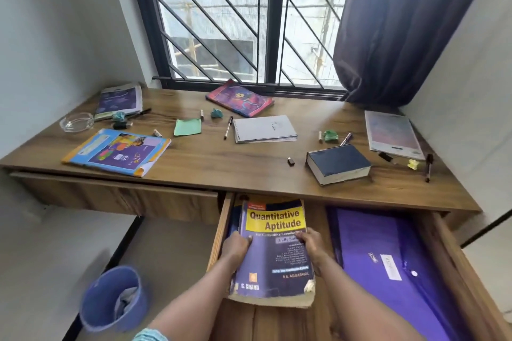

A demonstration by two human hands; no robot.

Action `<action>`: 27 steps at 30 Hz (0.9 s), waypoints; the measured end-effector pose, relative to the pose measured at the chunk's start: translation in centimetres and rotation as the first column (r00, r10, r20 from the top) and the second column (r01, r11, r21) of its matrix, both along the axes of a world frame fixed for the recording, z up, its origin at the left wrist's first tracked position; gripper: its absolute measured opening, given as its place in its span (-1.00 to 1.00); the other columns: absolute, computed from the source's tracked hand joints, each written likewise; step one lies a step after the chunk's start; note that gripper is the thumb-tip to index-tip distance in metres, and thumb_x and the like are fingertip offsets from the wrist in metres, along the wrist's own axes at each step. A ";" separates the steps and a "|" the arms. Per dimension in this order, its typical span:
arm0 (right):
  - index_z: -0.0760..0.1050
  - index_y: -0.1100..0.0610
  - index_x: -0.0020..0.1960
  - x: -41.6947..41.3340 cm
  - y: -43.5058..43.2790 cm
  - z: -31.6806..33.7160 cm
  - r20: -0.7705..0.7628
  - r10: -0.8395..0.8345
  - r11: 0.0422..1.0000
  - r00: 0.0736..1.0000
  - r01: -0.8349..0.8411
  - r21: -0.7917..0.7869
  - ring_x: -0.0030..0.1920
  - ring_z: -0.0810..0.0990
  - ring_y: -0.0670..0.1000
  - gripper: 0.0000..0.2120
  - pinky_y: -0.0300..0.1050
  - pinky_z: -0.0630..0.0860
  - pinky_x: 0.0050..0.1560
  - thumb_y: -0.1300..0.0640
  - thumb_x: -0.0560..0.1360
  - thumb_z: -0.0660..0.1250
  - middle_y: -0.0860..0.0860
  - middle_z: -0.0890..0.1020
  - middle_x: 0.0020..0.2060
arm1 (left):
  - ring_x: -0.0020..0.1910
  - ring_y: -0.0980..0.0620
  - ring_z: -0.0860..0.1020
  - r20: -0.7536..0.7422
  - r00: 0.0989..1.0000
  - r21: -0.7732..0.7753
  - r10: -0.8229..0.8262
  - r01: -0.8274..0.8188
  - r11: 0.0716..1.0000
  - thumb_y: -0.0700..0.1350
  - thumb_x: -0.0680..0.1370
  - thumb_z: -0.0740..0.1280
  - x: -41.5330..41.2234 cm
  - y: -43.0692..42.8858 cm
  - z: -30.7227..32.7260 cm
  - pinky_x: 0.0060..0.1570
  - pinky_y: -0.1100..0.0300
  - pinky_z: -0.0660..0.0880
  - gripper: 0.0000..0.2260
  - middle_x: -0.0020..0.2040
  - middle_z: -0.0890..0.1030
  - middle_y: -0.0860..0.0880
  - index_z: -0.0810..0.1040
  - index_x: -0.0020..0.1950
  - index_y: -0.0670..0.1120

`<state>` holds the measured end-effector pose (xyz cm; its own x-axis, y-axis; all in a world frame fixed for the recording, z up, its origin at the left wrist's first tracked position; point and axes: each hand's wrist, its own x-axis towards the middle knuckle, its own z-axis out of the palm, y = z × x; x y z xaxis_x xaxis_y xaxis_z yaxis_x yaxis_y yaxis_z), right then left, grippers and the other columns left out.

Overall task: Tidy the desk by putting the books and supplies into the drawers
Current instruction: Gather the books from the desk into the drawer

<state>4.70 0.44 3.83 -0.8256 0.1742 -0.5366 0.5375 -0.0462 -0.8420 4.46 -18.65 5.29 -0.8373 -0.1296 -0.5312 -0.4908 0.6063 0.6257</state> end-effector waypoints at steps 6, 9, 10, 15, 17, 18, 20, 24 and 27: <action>0.43 0.26 0.11 -1.8 -0.8 -2.4 0.036 0.017 0.995 0.999 -0.020 0.096 -0.28 0.57 0.08 -0.87 -0.12 0.46 -0.30 0.28 0.58 0.18 0.15 0.60 -0.19 | 0.47 -0.21 0.24 0.004 1.000 -0.079 -0.010 0.010 0.997 -0.08 0.65 0.14 -1.9 0.8 -0.8 0.41 0.02 0.24 -0.50 0.50 0.21 -0.26 0.12 0.52 -0.26; 0.34 0.24 0.38 -1.6 -1.3 -3.3 0.067 0.072 0.956 0.995 -0.088 0.280 0.07 0.58 0.15 -0.62 -0.11 0.44 -0.08 0.15 0.59 0.21 0.18 0.55 0.21 | 0.55 -0.18 0.00 0.009 1.000 -0.109 -0.021 0.022 0.994 -0.09 0.67 0.05 -0.9 1.5 -1.2 0.48 0.01 0.10 -0.45 0.56 -0.06 -0.20 -0.13 0.56 -0.19; 0.28 0.23 0.43 -1.4 -1.6 -2.9 0.062 0.085 0.936 0.994 -0.101 0.337 0.12 0.57 0.15 -0.57 -0.09 0.45 -0.02 0.13 0.59 0.20 0.16 0.51 0.27 | 0.55 -0.17 -0.02 -0.018 0.999 -0.132 -0.031 0.029 0.991 -0.09 0.67 0.04 -0.7 1.6 -1.3 0.48 0.02 0.10 -0.45 0.57 -0.10 -0.18 -0.16 0.56 -0.18; 0.32 0.26 0.38 -0.8 -2.9 -1.8 0.049 0.101 0.814 0.994 -0.111 0.570 0.21 0.53 0.15 -0.59 0.03 0.47 0.23 0.13 0.58 0.21 0.17 0.51 0.26 | 0.55 -0.13 -0.06 -0.136 0.982 -0.302 -0.129 0.083 0.950 -0.23 0.63 0.08 0.1 1.4 -1.1 0.51 0.10 0.04 -0.45 0.55 -0.08 -0.19 -0.09 0.56 -0.21; 0.31 0.26 0.36 -0.5 -3.5 -1.4 0.067 0.112 0.748 0.991 -0.129 0.651 0.19 0.53 0.17 -0.62 0.06 0.48 0.21 0.15 0.58 0.19 0.18 0.54 0.21 | 0.55 -0.14 -0.11 -0.086 0.974 -0.350 -0.211 0.169 0.922 -0.25 0.61 0.10 0.8 1.3 -0.7 0.50 0.07 0.07 -0.44 0.56 -0.11 -0.17 -0.07 0.56 -0.17; 0.27 0.26 0.39 -0.3 -3.8 -1.1 0.076 0.124 0.725 0.989 -0.143 0.674 0.20 0.51 0.18 -0.60 0.07 0.47 0.21 0.19 0.58 0.17 0.20 0.51 0.24 | 0.55 -0.14 -0.12 -0.072 0.967 -0.374 -0.243 0.199 0.906 -0.26 0.61 0.11 1.3 1.1 -0.4 0.50 0.05 0.08 -0.44 0.56 -0.12 -0.16 -0.06 0.56 -0.17; 0.17 0.25 0.44 0.4 -4.7 -0.4 0.105 0.168 0.691 0.980 -0.193 0.697 0.26 0.44 0.22 -0.53 0.05 0.41 0.25 0.26 0.55 0.12 0.23 0.37 0.33 | 0.55 -0.13 -0.13 -0.066 0.953 -0.405 -0.296 0.246 0.880 -0.25 0.60 0.14 2.6 0.8 0.0 0.49 0.04 0.10 -0.44 0.56 -0.14 -0.14 -0.01 0.56 -0.18; 0.08 0.19 0.48 1.4 -6.9 1.0 0.167 0.243 0.596 0.956 -0.283 0.752 0.37 0.27 0.28 -0.47 0.09 0.29 0.36 0.20 0.55 0.11 0.27 0.17 0.42 | 0.55 -0.09 -0.07 -0.118 0.938 -0.412 -0.325 0.251 0.876 -0.23 0.59 0.18 5.4 -0.2 0.8 0.49 0.05 0.15 -0.63 0.56 -0.07 -0.09 0.33 0.40 -0.21; 0.12 0.20 0.48 2.2 -9.6 1.7 0.124 0.329 0.550 0.936 -0.297 0.781 0.45 0.16 0.24 -0.49 0.11 0.20 0.44 0.22 0.55 0.10 0.22 0.16 0.46 | 0.55 -0.05 0.01 -0.229 0.934 -0.388 -0.274 0.170 0.906 -0.23 0.59 0.15 6.8 -1.3 2.0 0.49 0.11 0.14 -0.63 0.56 -0.02 -0.05 0.34 0.40 -0.18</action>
<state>6.95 -9.12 5.54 -0.9259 0.2357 -0.2953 0.3578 0.7980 -0.4850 11.31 -19.91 7.30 -0.9710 -0.0598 -0.2316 -0.1585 0.8861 0.4355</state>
